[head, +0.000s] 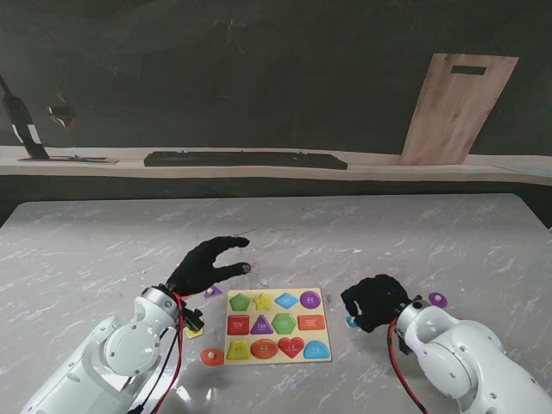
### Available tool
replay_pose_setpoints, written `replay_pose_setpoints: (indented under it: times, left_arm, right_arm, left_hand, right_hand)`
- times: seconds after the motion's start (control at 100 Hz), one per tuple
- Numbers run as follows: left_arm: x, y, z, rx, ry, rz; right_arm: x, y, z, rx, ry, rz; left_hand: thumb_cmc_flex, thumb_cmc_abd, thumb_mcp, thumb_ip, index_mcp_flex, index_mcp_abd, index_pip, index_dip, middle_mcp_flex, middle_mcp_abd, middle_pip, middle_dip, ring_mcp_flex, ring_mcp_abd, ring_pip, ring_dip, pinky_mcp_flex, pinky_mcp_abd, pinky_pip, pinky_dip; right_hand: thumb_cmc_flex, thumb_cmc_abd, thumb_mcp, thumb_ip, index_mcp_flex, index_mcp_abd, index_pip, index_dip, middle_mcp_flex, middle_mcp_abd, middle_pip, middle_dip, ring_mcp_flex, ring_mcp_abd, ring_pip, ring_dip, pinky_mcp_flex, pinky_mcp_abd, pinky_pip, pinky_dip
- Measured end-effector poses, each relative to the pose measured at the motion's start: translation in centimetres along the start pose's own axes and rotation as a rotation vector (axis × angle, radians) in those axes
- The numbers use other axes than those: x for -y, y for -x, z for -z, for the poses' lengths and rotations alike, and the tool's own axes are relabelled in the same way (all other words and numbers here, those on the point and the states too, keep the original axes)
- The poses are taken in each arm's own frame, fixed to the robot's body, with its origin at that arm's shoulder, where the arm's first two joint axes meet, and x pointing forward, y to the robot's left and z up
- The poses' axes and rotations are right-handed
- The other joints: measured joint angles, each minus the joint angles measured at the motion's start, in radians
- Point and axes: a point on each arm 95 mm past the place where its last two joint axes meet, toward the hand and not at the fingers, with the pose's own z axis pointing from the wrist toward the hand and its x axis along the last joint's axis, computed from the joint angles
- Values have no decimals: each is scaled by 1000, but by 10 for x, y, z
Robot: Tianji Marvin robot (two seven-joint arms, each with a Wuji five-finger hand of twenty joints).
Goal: Fit puzzle pieces into a puzzle board
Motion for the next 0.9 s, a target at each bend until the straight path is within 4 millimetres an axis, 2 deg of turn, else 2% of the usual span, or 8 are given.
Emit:
replay_pose_setpoints:
  times: [0.2, 0.44, 0.65, 0.9]
  left_arm:
    - [2, 1, 3, -3, -18, 3]
    - [3, 1, 4, -8, -30, 5]
    - [4, 0, 5, -12, -35, 8]
    - [3, 0, 5, -13, -34, 12]
  right_arm:
    - [1, -31, -18, -32, -24, -38]
    - [7, -57, -24, -11, -52, -85]
    - [8, -70, -24, -11, -63, -104]
    - [13, -75, -17, -7, -91, -85]
  left_hand:
    - [0, 0, 0, 0, 10, 0, 0, 0, 8, 0, 0, 0, 10, 0, 1, 0, 0, 0, 0, 0]
    - [0, 2, 0, 0, 10, 0, 0, 0, 13, 0, 0, 0, 10, 0, 1, 0, 0, 0, 0, 0]
    - [0, 2, 0, 0, 10, 0, 0, 0, 17, 0, 0, 0, 10, 0, 1, 0, 0, 0, 0, 0]
    - [0, 2, 0, 0, 10, 0, 0, 0, 17, 0, 0, 0, 10, 0, 1, 0, 0, 0, 0, 0]
  right_hand:
    - [16, -1, 1, 0, 0, 16, 0, -10, 0, 11, 2, 0, 0, 11, 13, 0, 0, 15, 18, 0]
    - [25, -1, 3, 10, 3, 40, 0, -14, 0, 26, 15, 0, 0, 25, 25, 0, 5, 36, 36, 0]
    - [26, -1, 3, 10, 11, 50, 0, -23, 0, 35, 24, 0, 0, 33, 28, 0, 5, 48, 41, 0]
    - [26, -1, 5, 11, 12, 51, 0, -23, 0, 37, 27, 0, 0, 37, 38, -1, 5, 48, 48, 0]
